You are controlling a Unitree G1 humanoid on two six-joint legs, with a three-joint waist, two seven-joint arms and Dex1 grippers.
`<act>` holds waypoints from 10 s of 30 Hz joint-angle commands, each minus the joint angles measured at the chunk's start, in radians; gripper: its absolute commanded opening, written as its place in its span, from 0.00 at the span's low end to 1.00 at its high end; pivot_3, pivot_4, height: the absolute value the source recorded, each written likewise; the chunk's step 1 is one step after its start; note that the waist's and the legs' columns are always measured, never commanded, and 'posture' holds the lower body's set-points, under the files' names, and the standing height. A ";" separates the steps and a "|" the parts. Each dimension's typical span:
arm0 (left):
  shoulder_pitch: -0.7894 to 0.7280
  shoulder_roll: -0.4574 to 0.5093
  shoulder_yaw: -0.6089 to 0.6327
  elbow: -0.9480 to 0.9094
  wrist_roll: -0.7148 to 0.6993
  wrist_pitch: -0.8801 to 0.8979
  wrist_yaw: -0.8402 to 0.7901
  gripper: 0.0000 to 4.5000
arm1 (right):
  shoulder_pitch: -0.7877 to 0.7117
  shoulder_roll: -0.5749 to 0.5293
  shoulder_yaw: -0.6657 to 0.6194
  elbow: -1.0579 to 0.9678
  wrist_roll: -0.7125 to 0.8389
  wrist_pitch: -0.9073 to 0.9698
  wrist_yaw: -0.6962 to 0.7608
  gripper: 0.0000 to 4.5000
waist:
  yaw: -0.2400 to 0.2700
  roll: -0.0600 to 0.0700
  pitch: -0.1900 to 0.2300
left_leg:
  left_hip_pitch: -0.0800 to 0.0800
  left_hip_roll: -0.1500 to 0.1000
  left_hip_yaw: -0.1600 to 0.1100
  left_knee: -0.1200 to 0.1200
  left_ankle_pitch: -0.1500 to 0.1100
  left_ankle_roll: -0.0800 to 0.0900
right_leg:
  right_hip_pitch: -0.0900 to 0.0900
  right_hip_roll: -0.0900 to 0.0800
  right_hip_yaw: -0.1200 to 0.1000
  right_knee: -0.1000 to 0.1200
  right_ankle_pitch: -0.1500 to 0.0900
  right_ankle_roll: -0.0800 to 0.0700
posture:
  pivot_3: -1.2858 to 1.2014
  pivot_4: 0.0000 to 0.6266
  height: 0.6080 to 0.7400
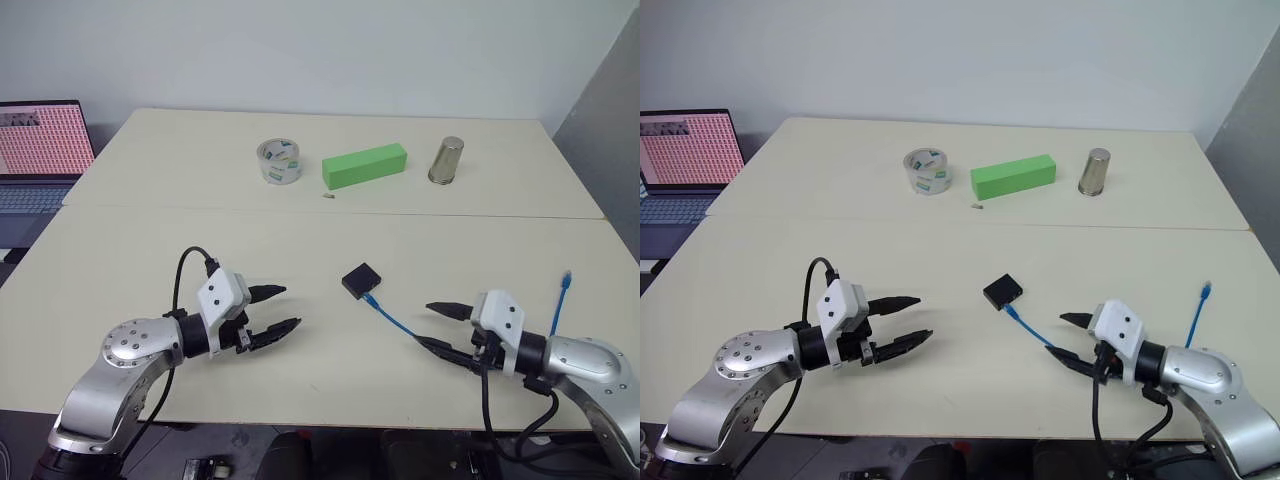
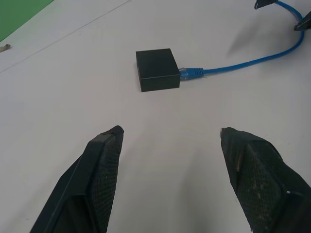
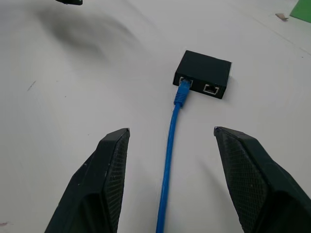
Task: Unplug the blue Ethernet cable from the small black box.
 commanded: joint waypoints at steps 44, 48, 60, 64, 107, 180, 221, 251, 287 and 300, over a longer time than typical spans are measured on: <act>-0.202 -0.129 0.024 0.060 -0.391 0.418 0.009 0.77 | -0.444 0.028 0.350 0.406 -0.554 -0.851 -0.144 0.04 | -0.004 0.001 0.001 | 0.000 0.001 0.000 0.000 0.002 -0.003 | -0.001 0.001 0.000 0.001 0.000 0.000 | 0.52 0.24 1.00; -0.223 -0.160 0.023 0.066 -0.416 0.447 0.030 0.77 | -0.479 0.037 0.361 0.447 -0.554 -0.954 -0.120 0.04 | -0.003 0.000 0.000 | -0.001 0.001 0.000 0.001 0.002 -0.004 | -0.001 0.001 0.000 0.001 0.000 0.000 | 0.52 0.24 1.00; -0.224 -0.199 0.039 0.075 -0.459 0.460 0.042 0.57 | -0.549 0.060 0.345 0.540 -0.534 -1.052 -0.080 0.04 | -0.003 0.000 0.000 | 0.000 0.001 0.000 0.001 0.002 -0.004 | -0.001 0.001 0.000 0.001 0.000 0.000 | 0.52 0.24 1.00; -0.219 -0.194 0.040 0.072 -0.471 0.461 0.039 0.37 | -0.548 0.065 0.339 0.545 -0.535 -1.074 -0.085 0.04 | -0.003 0.000 0.000 | 0.000 0.001 0.000 0.001 0.002 -0.004 | -0.001 0.001 0.000 0.001 0.000 0.000 | 0.52 0.24 1.00; -0.297 -0.088 -0.099 0.021 -0.306 0.267 -0.190 0.18 | -0.536 0.001 0.207 0.139 0.381 0.363 0.131 0.46 | -0.002 0.001 0.001 | -0.002 0.000 -0.001 0.001 0.000 0.000 | -0.001 0.000 -0.001 -0.001 0.000 0.000 | 0.52 0.24 1.00; -0.275 -0.035 -0.145 0.086 -0.166 0.106 -0.260 0.17 | -0.480 0.081 0.186 0.124 0.259 0.364 0.149 0.39 | -0.002 0.001 0.001 | -0.002 0.000 -0.001 0.001 0.000 0.000 | -0.001 0.000 -0.001 -0.001 0.000 0.000 | 0.52 0.24 1.00; -0.260 -0.029 -0.165 0.060 -0.142 0.091 -0.281 0.17 | -0.548 0.064 0.251 0.206 0.183 0.334 0.274 0.01 | -0.002 0.001 0.001 | -0.002 0.000 -0.001 0.001 0.000 0.000 | -0.001 0.000 -0.001 -0.001 0.000 0.000 | 0.52 0.24 1.00; -0.285 -0.038 -0.084 0.093 -0.313 0.274 -0.285 0.17 | -0.501 0.100 0.111 0.144 0.410 0.489 0.181 0.40 | -0.002 0.001 0.001 | -0.002 0.000 -0.001 0.001 0.000 0.000 | -0.001 0.000 -0.001 -0.001 0.000 0.000 | 0.52 0.24 1.00; -0.256 0.008 -0.122 0.101 -0.198 0.171 -0.320 0.17 | -0.546 0.028 0.167 0.198 0.333 0.442 0.248 0.02 | -0.002 0.001 0.001 | -0.002 0.000 -0.001 0.001 0.000 0.000 | -0.001 0.000 -0.001 -0.001 0.000 0.000 | 0.52 0.24 1.00; -0.254 -0.009 -0.123 0.189 -0.078 0.036 -0.294 0.17 | -0.677 0.173 0.162 0.641 -0.065 0.061 -0.120 0.02 | -0.006 0.001 0.001 | -0.001 0.000 0.000 0.001 0.000 0.000 | -0.002 0.000 0.000 0.001 0.000 0.000 | 0.52 0.24 1.00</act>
